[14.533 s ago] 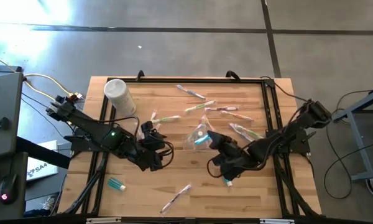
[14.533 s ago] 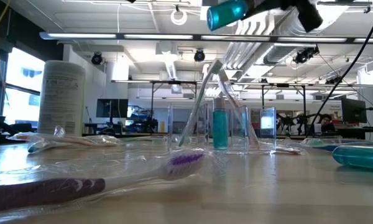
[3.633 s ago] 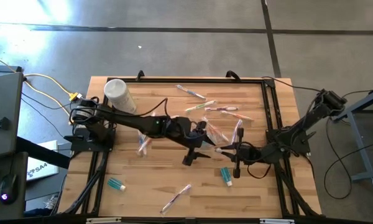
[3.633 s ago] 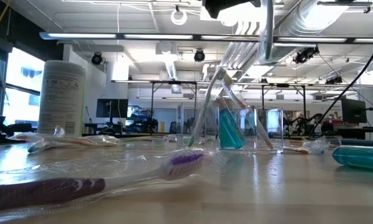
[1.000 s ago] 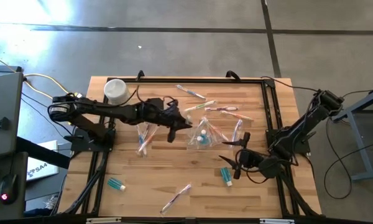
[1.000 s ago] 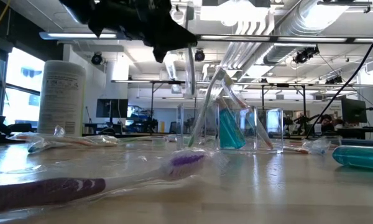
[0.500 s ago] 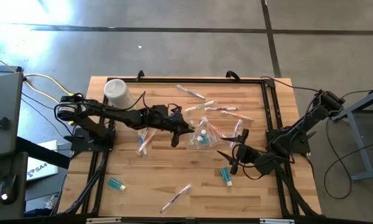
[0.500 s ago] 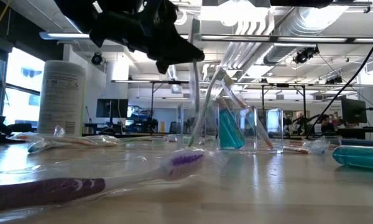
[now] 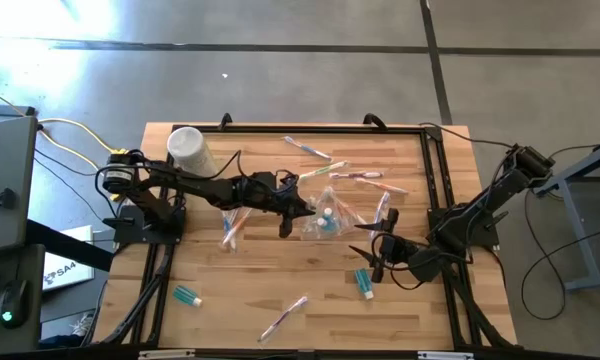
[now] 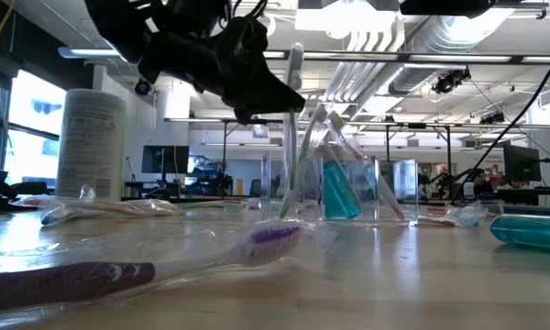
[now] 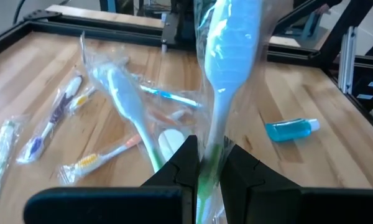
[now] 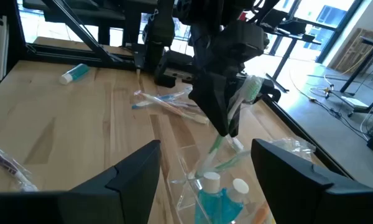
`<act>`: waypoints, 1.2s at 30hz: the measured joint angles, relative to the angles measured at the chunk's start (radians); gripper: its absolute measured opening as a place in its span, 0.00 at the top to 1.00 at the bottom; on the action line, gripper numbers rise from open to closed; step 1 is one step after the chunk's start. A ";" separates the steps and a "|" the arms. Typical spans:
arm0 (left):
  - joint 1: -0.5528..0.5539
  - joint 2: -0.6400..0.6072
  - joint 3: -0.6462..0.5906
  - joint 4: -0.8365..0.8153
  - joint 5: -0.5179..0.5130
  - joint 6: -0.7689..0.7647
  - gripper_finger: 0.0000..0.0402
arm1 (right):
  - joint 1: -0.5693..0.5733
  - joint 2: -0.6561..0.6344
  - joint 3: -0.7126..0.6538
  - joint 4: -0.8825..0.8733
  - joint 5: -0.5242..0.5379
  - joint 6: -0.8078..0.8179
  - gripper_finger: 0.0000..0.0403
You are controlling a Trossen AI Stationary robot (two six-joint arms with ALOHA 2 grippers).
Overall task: Pick & Place toothbrushing station
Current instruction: Put the green toothbrush into the transparent organizer
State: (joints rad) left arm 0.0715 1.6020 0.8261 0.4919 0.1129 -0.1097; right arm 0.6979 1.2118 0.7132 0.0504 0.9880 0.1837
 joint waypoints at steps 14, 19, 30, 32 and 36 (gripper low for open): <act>0.000 0.000 -0.001 -0.097 -0.067 -0.056 0.89 | 0.000 0.000 0.000 0.002 0.007 0.000 0.40; 0.000 0.001 -0.001 -0.124 -0.067 -0.054 0.89 | 0.000 0.000 0.000 0.002 0.008 0.000 0.40; 0.000 0.001 -0.001 -0.161 -0.077 -0.053 0.89 | 0.000 0.000 0.000 0.002 0.008 0.000 0.40; 0.000 0.001 -0.001 -0.159 -0.079 -0.053 0.88 | 0.000 0.000 0.000 0.001 0.007 0.000 0.40; 0.000 0.001 -0.001 -0.159 -0.081 -0.053 0.82 | 0.000 0.000 0.000 -0.012 0.004 0.012 0.40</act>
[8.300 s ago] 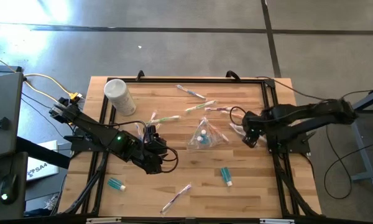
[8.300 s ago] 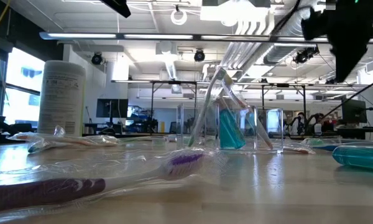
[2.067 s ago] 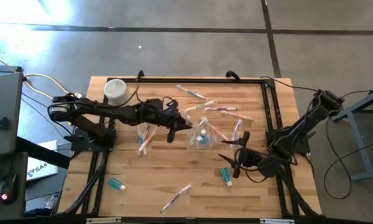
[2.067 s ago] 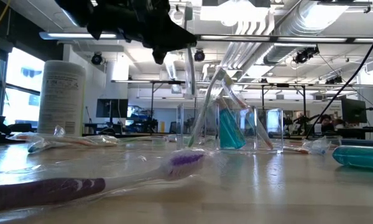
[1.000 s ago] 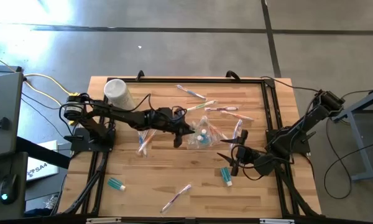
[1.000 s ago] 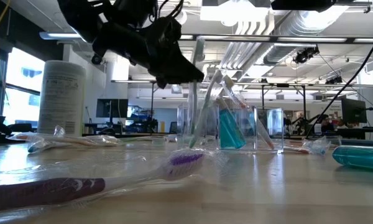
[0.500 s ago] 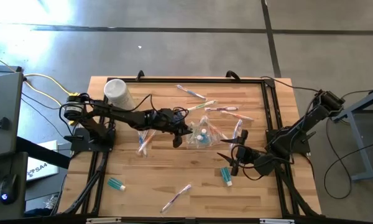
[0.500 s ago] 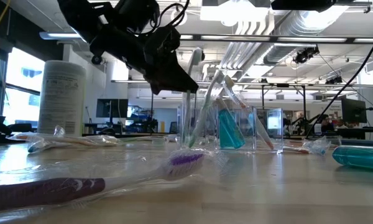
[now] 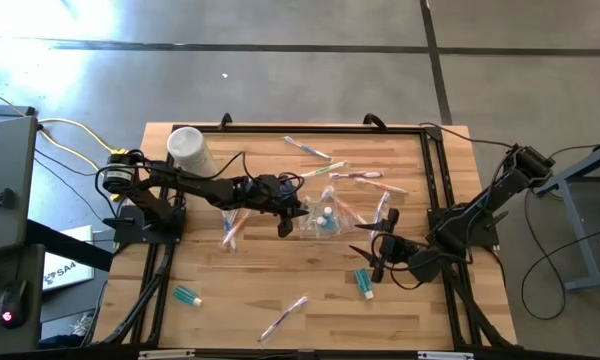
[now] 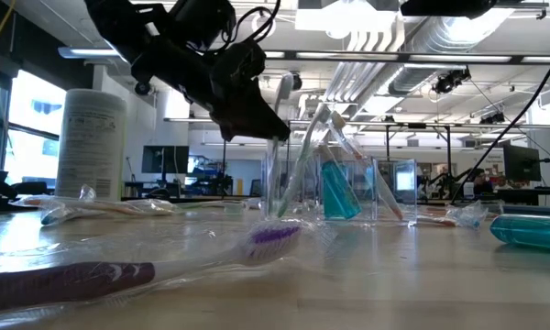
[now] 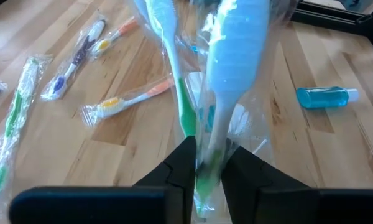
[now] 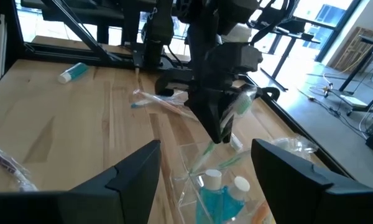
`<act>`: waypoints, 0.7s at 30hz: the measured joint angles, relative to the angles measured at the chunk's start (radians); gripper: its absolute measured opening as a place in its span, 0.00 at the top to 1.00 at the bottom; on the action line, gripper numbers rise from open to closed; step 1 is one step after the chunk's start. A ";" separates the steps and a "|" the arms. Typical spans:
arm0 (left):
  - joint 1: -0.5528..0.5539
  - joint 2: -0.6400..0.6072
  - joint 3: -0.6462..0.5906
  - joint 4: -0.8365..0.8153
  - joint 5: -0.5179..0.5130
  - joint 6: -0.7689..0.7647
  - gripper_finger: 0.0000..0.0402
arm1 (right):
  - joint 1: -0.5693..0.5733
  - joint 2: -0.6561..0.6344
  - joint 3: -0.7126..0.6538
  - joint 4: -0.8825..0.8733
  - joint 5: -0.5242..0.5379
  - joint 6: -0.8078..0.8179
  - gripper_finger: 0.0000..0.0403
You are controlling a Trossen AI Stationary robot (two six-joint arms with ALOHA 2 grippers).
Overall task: Pick & Place toothbrushing station
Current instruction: Put the green toothbrush into the transparent organizer, then put the blue mouthwash into the transparent organizer
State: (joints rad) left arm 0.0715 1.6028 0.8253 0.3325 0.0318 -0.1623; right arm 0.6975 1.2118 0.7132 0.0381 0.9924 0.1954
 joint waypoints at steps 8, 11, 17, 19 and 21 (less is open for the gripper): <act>0.000 0.000 0.000 0.001 -0.001 0.000 0.53 | 0.000 0.000 0.000 -0.103 -0.073 0.092 0.40; 0.000 0.000 0.000 0.005 -0.001 0.000 0.44 | 0.000 0.000 0.000 -0.113 -0.178 0.097 0.40; 0.000 -0.027 0.005 -0.058 0.005 0.000 0.38 | 0.001 0.000 0.000 -0.113 -0.311 0.098 0.40; -0.003 -0.065 0.020 -0.153 0.004 0.000 0.38 | 0.001 0.000 0.000 -0.114 -0.322 0.100 0.40; -0.015 -0.109 0.041 -0.267 0.005 0.002 0.38 | 0.001 0.000 0.000 -0.117 -0.322 0.100 0.40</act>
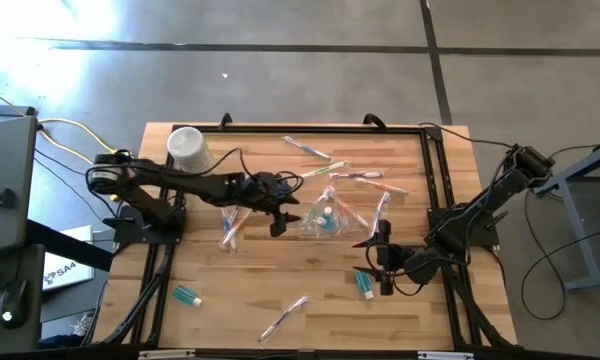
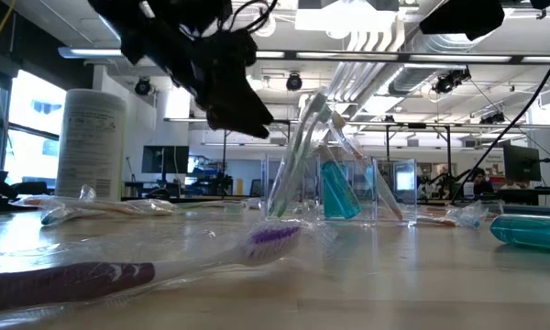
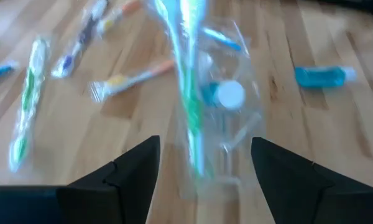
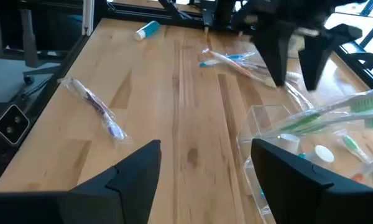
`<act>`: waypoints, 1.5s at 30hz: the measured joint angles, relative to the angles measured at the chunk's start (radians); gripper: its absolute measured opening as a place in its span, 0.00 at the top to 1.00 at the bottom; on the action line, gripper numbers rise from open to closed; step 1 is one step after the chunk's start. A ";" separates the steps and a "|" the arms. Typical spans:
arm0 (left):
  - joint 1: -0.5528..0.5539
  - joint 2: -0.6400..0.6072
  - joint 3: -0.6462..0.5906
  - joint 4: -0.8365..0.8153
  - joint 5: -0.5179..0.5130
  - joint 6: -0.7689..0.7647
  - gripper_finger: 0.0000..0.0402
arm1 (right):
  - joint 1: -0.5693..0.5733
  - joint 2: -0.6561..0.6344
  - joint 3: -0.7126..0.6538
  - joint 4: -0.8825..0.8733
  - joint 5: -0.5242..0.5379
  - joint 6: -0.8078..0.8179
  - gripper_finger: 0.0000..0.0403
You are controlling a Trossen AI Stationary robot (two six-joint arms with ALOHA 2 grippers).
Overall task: Pick & Place toothbrushing station
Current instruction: Put the blue mouthwash into the transparent organizer
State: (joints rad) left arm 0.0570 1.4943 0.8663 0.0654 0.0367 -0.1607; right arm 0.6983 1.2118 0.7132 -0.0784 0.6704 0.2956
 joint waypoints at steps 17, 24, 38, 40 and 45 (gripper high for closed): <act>-0.465 -0.138 0.226 -0.721 -0.117 -0.380 0.38 | -0.010 0.001 0.000 -0.029 -0.001 -0.065 0.40; -0.637 -0.077 0.237 -0.965 -0.047 -0.654 0.38 | -0.066 0.000 0.000 -0.023 -0.017 -0.181 0.40; -0.843 0.037 0.237 -1.039 -0.048 -0.744 0.38 | -0.251 0.000 0.000 0.044 -0.275 -0.322 0.40; -0.870 0.047 0.237 -1.040 -0.032 -0.765 0.38 | -0.270 0.000 0.000 0.059 -0.321 -0.326 0.40; -0.942 0.082 0.236 -1.041 -0.025 -0.788 0.38 | -0.299 0.000 0.000 0.076 -0.392 -0.325 0.40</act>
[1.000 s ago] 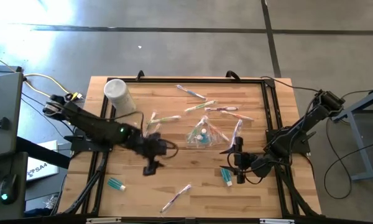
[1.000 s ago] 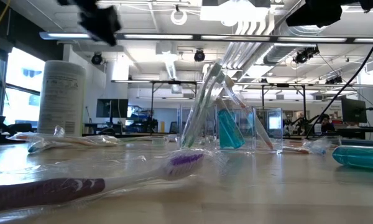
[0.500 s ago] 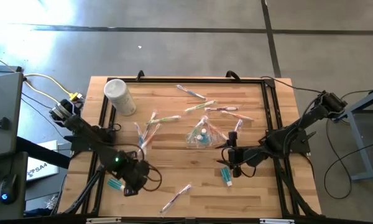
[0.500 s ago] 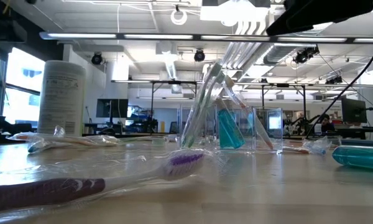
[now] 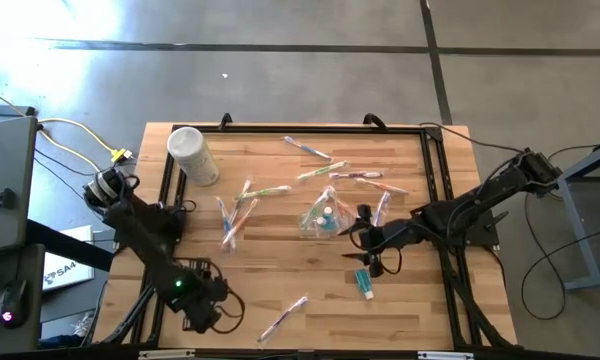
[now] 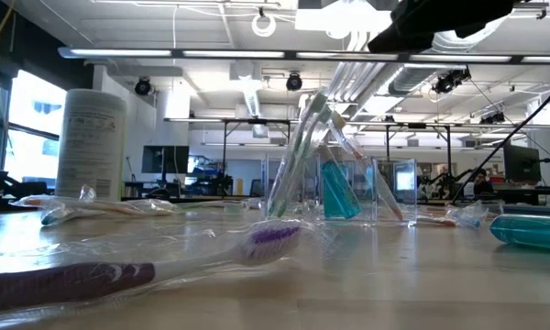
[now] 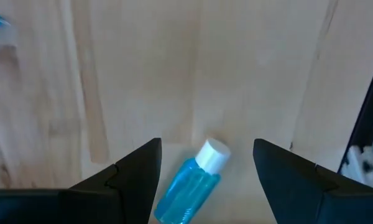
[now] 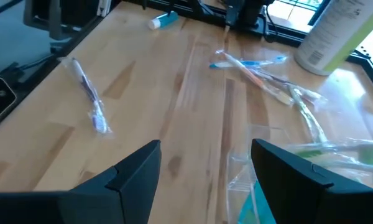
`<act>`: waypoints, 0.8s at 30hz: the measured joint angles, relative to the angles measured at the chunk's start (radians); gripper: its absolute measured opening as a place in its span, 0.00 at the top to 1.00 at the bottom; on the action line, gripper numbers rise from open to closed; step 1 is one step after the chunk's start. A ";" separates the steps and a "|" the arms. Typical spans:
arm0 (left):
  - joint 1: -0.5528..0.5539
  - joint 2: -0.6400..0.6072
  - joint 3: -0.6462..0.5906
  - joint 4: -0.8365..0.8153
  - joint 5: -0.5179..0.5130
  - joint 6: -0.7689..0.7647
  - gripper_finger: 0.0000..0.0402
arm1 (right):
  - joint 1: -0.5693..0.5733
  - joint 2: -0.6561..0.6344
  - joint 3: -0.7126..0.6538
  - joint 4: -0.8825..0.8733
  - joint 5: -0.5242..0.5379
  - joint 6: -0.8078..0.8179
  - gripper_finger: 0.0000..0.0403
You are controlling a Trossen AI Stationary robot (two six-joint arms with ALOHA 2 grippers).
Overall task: Pick & Place toothbrushing station
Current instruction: Put the blue mouthwash into the transparent organizer
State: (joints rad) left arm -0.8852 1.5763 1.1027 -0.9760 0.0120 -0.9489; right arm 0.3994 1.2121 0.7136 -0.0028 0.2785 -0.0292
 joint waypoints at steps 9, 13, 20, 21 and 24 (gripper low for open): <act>-0.060 0.071 0.000 -0.069 0.020 0.036 0.38 | -0.003 0.000 0.000 0.007 -0.002 -0.001 0.40; -0.058 0.102 -0.001 -0.069 0.035 0.045 0.38 | -0.003 0.000 0.000 0.007 -0.001 0.000 0.40; -0.058 0.129 -0.001 -0.007 0.051 0.105 0.38 | -0.003 0.000 0.000 0.007 -0.002 0.001 0.40; -0.058 0.130 -0.001 -0.009 0.053 0.106 0.38 | -0.003 0.000 0.000 0.007 -0.002 0.001 0.40; -0.058 0.138 -0.001 -0.011 0.061 0.107 0.38 | -0.003 0.000 0.000 0.007 -0.002 0.004 0.40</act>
State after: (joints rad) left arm -0.9432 1.7146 1.1015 -0.9866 0.0730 -0.8421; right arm 0.3965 1.2121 0.7136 0.0040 0.2765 -0.0253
